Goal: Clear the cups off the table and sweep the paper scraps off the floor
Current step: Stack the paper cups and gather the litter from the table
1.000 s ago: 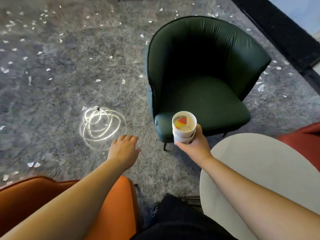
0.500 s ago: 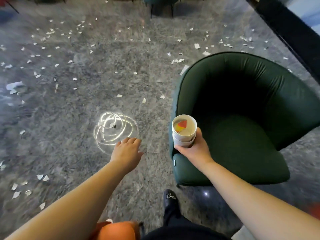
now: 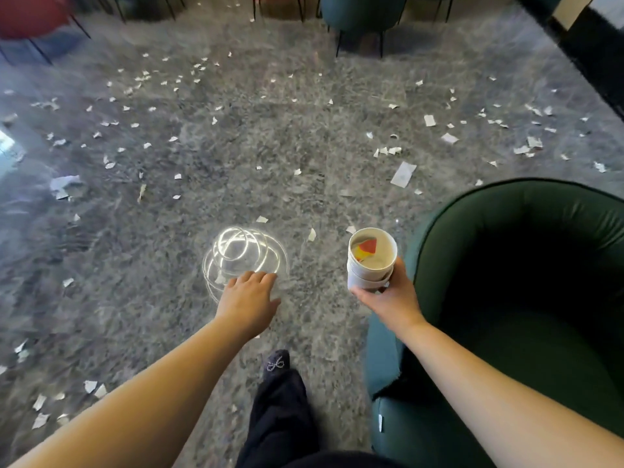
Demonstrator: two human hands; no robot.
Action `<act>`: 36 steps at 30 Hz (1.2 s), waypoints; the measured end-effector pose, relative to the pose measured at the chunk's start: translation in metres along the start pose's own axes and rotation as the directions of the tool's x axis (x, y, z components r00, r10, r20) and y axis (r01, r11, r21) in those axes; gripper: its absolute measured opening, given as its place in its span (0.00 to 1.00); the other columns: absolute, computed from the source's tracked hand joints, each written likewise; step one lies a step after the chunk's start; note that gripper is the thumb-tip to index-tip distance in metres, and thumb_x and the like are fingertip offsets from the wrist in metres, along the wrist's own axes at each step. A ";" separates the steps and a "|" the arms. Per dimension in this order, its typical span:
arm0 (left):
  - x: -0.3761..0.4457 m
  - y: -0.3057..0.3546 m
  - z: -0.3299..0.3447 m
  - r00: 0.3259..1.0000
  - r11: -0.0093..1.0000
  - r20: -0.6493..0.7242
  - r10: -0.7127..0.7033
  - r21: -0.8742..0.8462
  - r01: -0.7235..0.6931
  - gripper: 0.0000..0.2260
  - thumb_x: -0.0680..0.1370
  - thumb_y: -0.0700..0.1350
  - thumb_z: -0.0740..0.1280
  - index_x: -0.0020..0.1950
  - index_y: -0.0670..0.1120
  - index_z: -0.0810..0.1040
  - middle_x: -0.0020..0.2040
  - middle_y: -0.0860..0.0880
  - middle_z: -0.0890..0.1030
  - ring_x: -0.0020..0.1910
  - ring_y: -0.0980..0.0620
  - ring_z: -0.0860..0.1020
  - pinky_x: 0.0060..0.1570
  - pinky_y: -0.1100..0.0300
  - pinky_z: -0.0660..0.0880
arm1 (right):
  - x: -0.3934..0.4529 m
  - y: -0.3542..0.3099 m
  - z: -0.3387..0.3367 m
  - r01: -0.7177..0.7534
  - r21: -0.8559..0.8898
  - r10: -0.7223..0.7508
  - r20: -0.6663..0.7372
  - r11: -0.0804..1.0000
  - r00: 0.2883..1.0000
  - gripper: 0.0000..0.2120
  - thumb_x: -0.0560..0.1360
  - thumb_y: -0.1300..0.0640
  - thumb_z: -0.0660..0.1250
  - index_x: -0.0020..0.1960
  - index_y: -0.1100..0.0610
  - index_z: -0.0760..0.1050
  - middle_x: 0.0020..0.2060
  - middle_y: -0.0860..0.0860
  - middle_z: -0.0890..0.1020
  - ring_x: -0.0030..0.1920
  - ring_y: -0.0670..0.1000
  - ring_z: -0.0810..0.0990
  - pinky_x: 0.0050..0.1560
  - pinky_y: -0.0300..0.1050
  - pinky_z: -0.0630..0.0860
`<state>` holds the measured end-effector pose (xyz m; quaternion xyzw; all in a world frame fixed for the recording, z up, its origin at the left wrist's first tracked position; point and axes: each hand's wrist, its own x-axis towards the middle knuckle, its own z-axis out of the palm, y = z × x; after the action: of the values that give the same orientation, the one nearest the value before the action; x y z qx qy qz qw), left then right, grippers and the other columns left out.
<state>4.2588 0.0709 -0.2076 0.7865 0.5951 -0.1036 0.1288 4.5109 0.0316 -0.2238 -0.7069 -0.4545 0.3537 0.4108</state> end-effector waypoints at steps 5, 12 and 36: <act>0.100 -0.053 -0.036 0.998 0.999 0.026 0.055 0.000 -0.055 0.25 0.80 0.58 0.58 0.76 0.52 0.60 0.75 0.53 0.64 0.74 0.49 0.60 0.71 0.50 0.60 | 0.086 -0.021 0.037 -0.046 0.000 0.045 -0.048 0.999 0.998 0.31 0.59 0.53 0.81 0.57 0.49 0.71 0.48 0.39 0.79 0.49 0.43 0.79 0.51 0.42 0.76; 0.232 -0.096 -0.091 0.989 0.989 0.035 0.143 0.041 -0.144 0.26 0.80 0.59 0.57 0.76 0.52 0.59 0.75 0.53 0.63 0.75 0.49 0.59 0.71 0.50 0.59 | 0.192 -0.059 0.063 -0.109 0.022 0.111 -0.189 0.994 0.976 0.28 0.62 0.61 0.80 0.54 0.49 0.69 0.43 0.39 0.77 0.46 0.47 0.78 0.47 0.39 0.71; 0.750 -0.085 -0.277 0.991 0.989 -0.007 0.137 0.051 -0.137 0.25 0.81 0.59 0.57 0.75 0.52 0.60 0.75 0.54 0.64 0.74 0.49 0.60 0.70 0.52 0.59 | 0.745 -0.159 0.055 -0.030 0.068 0.041 -0.164 0.997 0.986 0.30 0.63 0.62 0.80 0.54 0.43 0.67 0.47 0.39 0.79 0.48 0.46 0.80 0.51 0.44 0.76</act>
<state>4.3823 0.8651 -0.1898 0.8290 0.5376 -0.1053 0.1124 4.6582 0.7806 -0.1972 -0.7279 -0.3944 0.3157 0.4636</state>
